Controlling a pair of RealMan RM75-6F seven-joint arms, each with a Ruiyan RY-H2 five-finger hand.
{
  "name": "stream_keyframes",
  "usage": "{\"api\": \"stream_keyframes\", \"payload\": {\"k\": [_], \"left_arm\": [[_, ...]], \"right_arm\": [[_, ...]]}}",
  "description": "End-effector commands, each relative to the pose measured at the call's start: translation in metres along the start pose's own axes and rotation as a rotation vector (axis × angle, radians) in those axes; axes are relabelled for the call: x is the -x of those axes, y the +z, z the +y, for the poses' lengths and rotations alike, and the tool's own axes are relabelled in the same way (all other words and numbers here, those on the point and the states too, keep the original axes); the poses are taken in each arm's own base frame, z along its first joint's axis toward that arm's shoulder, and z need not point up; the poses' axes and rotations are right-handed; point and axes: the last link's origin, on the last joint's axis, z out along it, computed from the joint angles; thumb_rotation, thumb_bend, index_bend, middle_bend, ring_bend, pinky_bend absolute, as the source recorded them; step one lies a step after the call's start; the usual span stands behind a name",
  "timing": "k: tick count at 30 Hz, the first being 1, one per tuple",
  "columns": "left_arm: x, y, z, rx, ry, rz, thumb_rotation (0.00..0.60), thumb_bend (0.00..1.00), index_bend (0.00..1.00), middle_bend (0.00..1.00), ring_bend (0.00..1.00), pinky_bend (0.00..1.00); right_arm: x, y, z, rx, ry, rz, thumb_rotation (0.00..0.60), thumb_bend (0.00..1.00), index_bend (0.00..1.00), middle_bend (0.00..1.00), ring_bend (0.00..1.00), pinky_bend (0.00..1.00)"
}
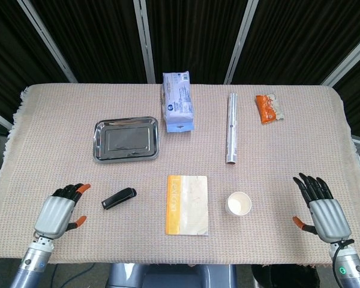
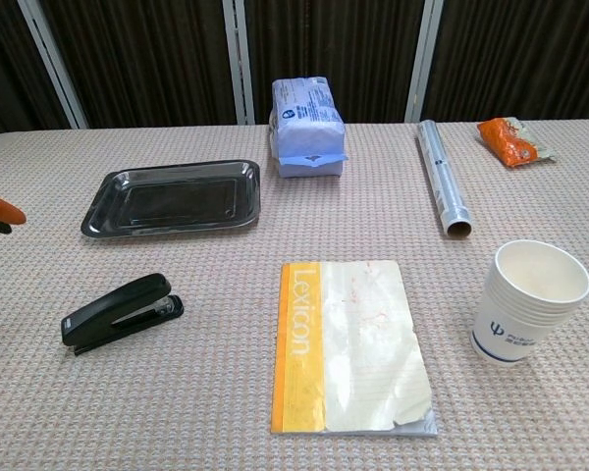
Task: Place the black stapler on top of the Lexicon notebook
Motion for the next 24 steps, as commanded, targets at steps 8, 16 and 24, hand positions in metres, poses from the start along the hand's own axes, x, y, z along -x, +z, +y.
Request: {"api": "stream_keyframes", "payload": {"k": [8, 16, 24], "left_arm": [[0.029, -0.008, 0.032, -0.011, 0.060, -0.002, 0.600, 0.17, 0.20, 0.23, 0.22, 0.38], [0.044, -0.003, 0.032, -0.051, 0.110, 0.042, 0.600, 0.17, 0.21, 0.23, 0.22, 0.37], [0.053, 0.015, 0.036, -0.077, 0.063, 0.083, 0.600, 0.17, 0.21, 0.24, 0.22, 0.37]], "right_arm": [[-0.008, -0.007, 0.002, -0.020, 0.031, 0.008, 0.600, 0.15, 0.00, 0.00, 0.00, 0.00], [-0.009, -0.009, 0.002, -0.026, 0.036, 0.002, 0.600, 0.15, 0.00, 0.00, 0.00, 0.00], [-0.009, -0.010, 0.001, -0.033, 0.038, -0.012, 0.600, 0.15, 0.00, 0.00, 0.00, 0.00]]}}
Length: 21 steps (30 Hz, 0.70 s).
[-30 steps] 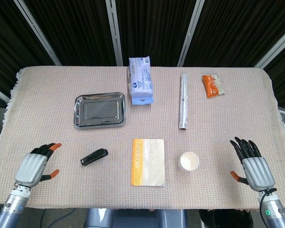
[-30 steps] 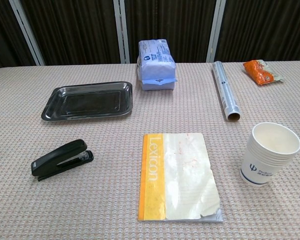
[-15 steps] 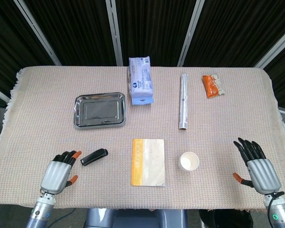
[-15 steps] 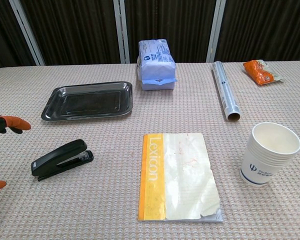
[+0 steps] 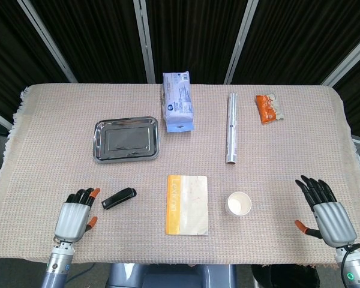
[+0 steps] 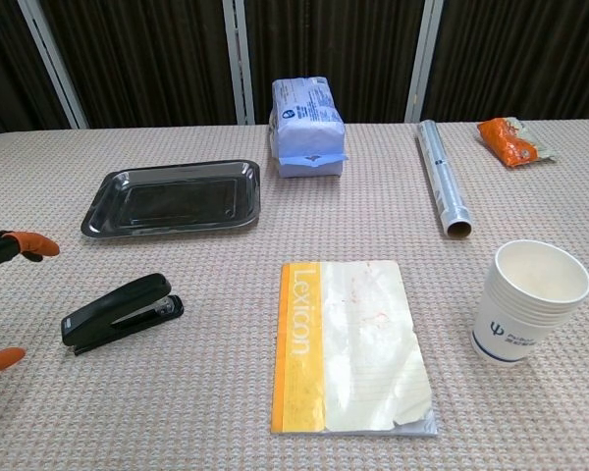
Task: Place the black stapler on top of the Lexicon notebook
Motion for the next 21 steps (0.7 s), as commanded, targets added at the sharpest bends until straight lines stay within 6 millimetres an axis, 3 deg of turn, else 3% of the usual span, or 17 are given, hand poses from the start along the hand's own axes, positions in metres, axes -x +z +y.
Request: {"api": "stream_keyframes", "payload": {"k": [1, 14, 21], "left_arm": [[0.006, 0.009, 0.007, 0.001, -0.030, 0.005, 0.600, 0.17, 0.21, 0.24, 0.22, 0.37], [0.020, 0.032, 0.032, 0.010, -0.077, -0.050, 0.600, 0.19, 0.26, 0.26, 0.23, 0.37], [0.029, 0.038, 0.038, 0.014, -0.073, -0.078, 0.600, 0.20, 0.36, 0.30, 0.25, 0.38]], "right_arm": [[0.000, 0.000, 0.000, -0.004, -0.001, -0.003, 0.600, 0.15, 0.00, 0.00, 0.00, 0.00], [0.002, 0.000, 0.000, -0.012, 0.000, -0.020, 0.600, 0.15, 0.00, 0.00, 0.00, 0.00], [0.002, 0.000, -0.001, -0.015, 0.002, -0.025, 0.600, 0.15, 0.00, 0.00, 0.00, 0.00]]}}
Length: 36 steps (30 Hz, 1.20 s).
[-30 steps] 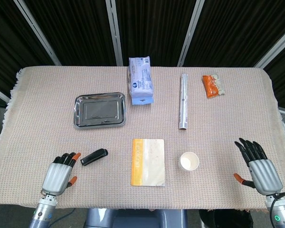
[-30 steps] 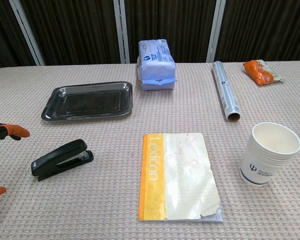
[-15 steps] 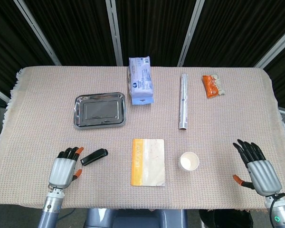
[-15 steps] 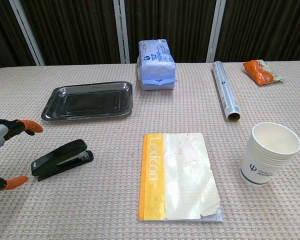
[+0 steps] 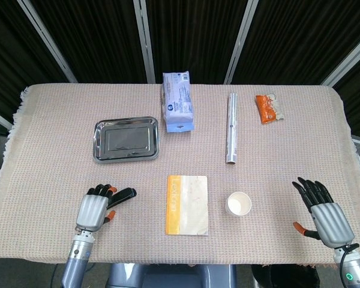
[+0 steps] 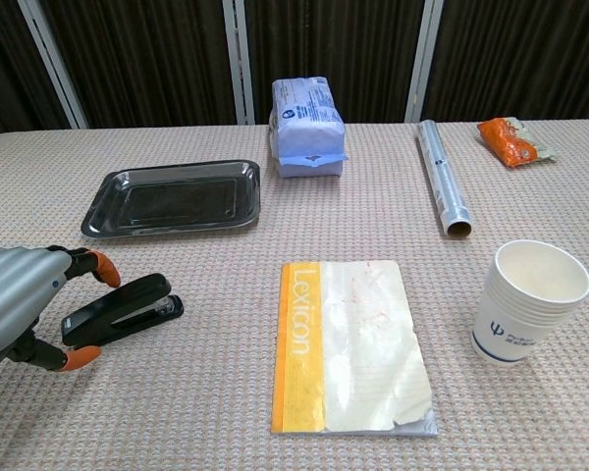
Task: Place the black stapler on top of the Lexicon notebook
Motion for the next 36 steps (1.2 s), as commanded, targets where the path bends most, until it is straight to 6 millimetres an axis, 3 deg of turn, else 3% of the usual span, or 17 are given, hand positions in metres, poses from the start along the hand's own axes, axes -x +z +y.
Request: {"api": "stream_keyframes", "payload": {"k": [1, 16, 27, 31, 36], "left_arm": [[0.004, 0.003, 0.001, 0.000, 0.005, -0.017, 0.600, 0.21, 0.38, 0.32, 0.26, 0.38], [0.010, 0.017, 0.007, -0.015, -0.007, 0.019, 0.600, 0.28, 0.65, 0.53, 0.42, 0.51], [-0.012, 0.028, 0.013, 0.007, -0.098, 0.145, 0.600, 0.30, 0.69, 0.56, 0.46, 0.54], [-0.026, 0.051, 0.031, 0.071, -0.164, 0.185, 0.600, 0.30, 0.69, 0.56, 0.46, 0.54], [-0.032, 0.078, 0.068, 0.179, -0.256, 0.180, 0.600, 0.29, 0.69, 0.57, 0.46, 0.54]], "right_arm": [[0.000, 0.000, 0.000, 0.001, 0.000, 0.000, 0.600, 0.15, 0.00, 0.00, 0.00, 0.00], [0.002, 0.000, 0.001, 0.000, -0.001, -0.028, 0.600, 0.15, 0.00, 0.00, 0.00, 0.00], [0.005, 0.003, 0.002, 0.010, -0.002, -0.036, 0.600, 0.15, 0.00, 0.00, 0.00, 0.00], [0.006, 0.005, 0.004, 0.022, 0.000, -0.045, 0.596, 0.15, 0.00, 0.00, 0.00, 0.00], [0.005, 0.006, 0.005, 0.026, 0.002, -0.042, 0.600, 0.15, 0.00, 0.00, 0.00, 0.00]]}}
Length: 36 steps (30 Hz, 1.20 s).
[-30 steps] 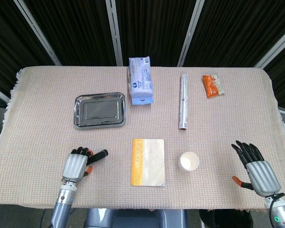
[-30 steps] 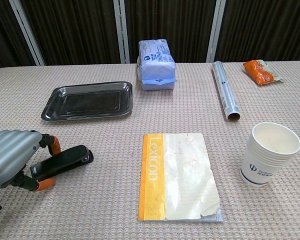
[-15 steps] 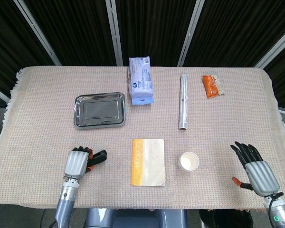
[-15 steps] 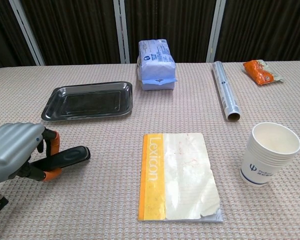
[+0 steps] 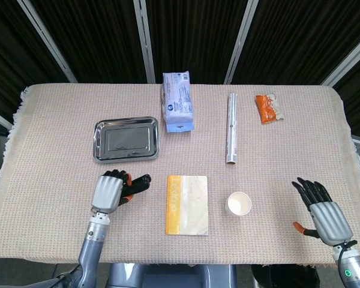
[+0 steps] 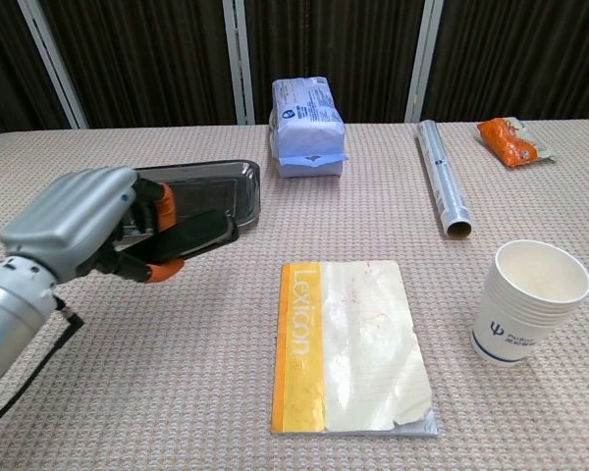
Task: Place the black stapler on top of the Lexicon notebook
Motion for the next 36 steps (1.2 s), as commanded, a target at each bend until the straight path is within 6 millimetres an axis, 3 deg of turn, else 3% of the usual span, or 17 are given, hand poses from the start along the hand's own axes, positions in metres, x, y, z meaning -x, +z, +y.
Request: {"api": "stream_keyframes", "payload": {"k": [1, 6, 18, 36], "left_arm": [[0.008, 0.024, 0.030, 0.077, -0.090, -0.016, 0.600, 0.29, 0.69, 0.57, 0.46, 0.54], [0.017, 0.038, 0.066, 0.152, -0.154, -0.054, 0.600, 0.29, 0.69, 0.57, 0.46, 0.54], [0.030, 0.038, 0.132, 0.304, -0.169, -0.116, 0.600, 0.28, 0.69, 0.57, 0.46, 0.53], [0.052, 0.021, 0.121, 0.306, -0.101, -0.177, 0.600, 0.27, 0.68, 0.56, 0.46, 0.53]], "right_arm": [[0.000, 0.001, 0.000, 0.002, 0.002, -0.003, 0.600, 0.15, 0.00, 0.00, 0.00, 0.00], [0.000, 0.002, 0.002, 0.007, 0.008, -0.003, 0.596, 0.15, 0.00, 0.00, 0.00, 0.00], [-0.005, 0.001, 0.004, -0.001, 0.026, 0.007, 0.600, 0.15, 0.00, 0.00, 0.00, 0.00], [-0.006, -0.002, 0.005, -0.002, 0.029, 0.016, 0.600, 0.15, 0.00, 0.00, 0.00, 0.00]]}}
